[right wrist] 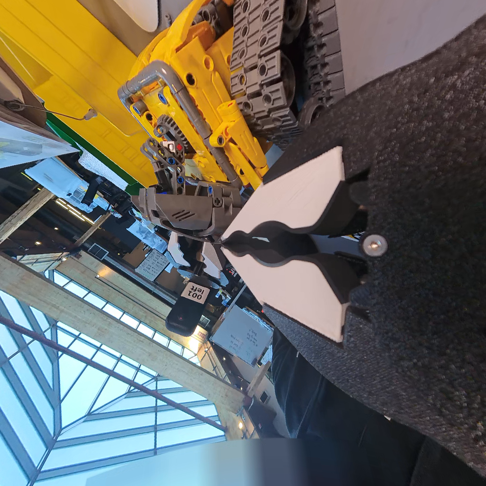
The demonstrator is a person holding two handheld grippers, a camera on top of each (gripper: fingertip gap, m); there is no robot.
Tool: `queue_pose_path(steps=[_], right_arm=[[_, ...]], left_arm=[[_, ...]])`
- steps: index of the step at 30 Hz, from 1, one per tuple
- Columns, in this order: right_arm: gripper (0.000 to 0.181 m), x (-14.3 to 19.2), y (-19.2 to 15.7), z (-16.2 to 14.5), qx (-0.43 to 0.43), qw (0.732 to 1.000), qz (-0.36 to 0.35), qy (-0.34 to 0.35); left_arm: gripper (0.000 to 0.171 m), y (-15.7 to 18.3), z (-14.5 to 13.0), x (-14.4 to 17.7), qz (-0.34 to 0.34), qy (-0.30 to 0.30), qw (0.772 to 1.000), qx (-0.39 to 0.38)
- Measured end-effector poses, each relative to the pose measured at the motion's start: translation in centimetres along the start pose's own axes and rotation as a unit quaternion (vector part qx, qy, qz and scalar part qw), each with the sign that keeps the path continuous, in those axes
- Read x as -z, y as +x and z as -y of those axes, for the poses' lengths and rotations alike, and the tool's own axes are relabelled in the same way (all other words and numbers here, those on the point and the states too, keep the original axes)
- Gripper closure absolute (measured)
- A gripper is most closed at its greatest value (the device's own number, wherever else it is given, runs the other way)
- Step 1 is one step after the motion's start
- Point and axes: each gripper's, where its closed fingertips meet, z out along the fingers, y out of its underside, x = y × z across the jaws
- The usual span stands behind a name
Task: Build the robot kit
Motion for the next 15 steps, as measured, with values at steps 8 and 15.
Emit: queue_pose_path(steps=[8, 15], right_arm=[[0.181, 0.00, -0.01, 0.12, -0.015, 1.000, -0.001, 0.013], [0.181, -0.01, 0.31, 0.11, -0.025, 0.999, -0.006, 0.021]], left_arm=[[0.148, 0.04, 0.10, 0.07, 0.002, 0.002, 1.000, 0.002], [0.150, 0.00, 0.19, 0.11, 0.007, 0.003, 1.000, 0.002]])
